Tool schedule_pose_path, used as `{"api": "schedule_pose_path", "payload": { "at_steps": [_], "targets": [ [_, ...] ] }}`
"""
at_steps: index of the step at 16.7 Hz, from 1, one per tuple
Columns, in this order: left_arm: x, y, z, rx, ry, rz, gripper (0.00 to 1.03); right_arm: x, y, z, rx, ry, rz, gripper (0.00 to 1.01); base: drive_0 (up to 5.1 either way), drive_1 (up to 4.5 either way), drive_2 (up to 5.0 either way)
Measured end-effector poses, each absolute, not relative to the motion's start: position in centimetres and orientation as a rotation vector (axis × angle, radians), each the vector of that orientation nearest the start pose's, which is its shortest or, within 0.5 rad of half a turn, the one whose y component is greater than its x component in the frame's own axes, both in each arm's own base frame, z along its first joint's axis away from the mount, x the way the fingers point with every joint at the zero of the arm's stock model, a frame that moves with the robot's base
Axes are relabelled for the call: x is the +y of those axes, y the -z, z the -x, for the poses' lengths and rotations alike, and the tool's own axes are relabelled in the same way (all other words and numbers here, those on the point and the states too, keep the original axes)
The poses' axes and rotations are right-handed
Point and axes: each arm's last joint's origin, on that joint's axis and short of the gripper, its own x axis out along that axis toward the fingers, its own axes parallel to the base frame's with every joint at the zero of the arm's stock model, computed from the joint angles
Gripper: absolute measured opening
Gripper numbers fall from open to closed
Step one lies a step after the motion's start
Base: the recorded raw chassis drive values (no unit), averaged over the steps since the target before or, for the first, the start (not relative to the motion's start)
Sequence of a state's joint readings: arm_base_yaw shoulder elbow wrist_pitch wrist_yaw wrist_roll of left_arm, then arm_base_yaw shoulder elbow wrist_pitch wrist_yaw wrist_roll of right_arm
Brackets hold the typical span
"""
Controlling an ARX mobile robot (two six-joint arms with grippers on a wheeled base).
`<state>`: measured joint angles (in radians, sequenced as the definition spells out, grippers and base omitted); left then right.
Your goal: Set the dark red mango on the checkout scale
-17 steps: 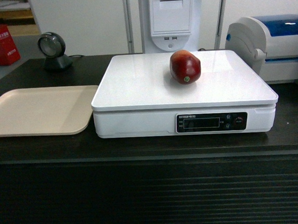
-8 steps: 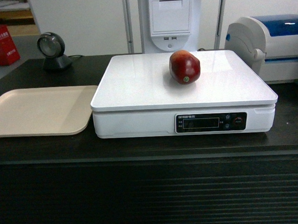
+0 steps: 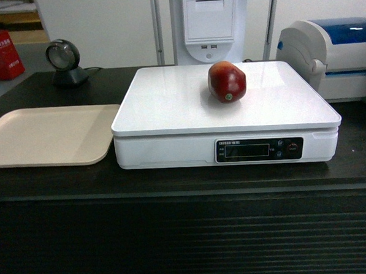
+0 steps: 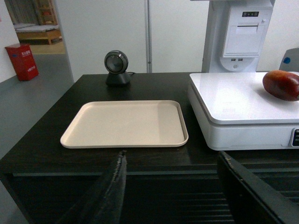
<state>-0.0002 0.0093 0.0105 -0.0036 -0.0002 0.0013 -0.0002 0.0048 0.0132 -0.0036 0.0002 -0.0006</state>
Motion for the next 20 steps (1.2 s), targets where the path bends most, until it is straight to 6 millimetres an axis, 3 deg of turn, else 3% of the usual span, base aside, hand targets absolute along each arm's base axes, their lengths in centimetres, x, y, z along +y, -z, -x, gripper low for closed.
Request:
{"api": "schedule_pose_path", "payload": {
  "at_steps": [3, 4, 20],
  "targets": [
    [0.00, -16.60, -9.76, 0.002, 0.000, -0.001, 0.94, 0.00, -16.73, -9.72, -0.005, 0.000, 0.001, 0.98, 0.0, 0.00, 0.0],
    [0.00, -16.60, -9.76, 0.002, 0.000, -0.002, 0.99, 0.00, -16.73, -9.72, -0.005, 0.000, 0.001, 0.98, 0.0, 0.00, 0.0],
    [0.00, -16.60, -9.76, 0.002, 0.000, -0.002, 0.98, 0.00, -16.73, -9.72, -0.005, 0.000, 0.001, 0.98, 0.0, 0.00, 0.0]
  ]
}}
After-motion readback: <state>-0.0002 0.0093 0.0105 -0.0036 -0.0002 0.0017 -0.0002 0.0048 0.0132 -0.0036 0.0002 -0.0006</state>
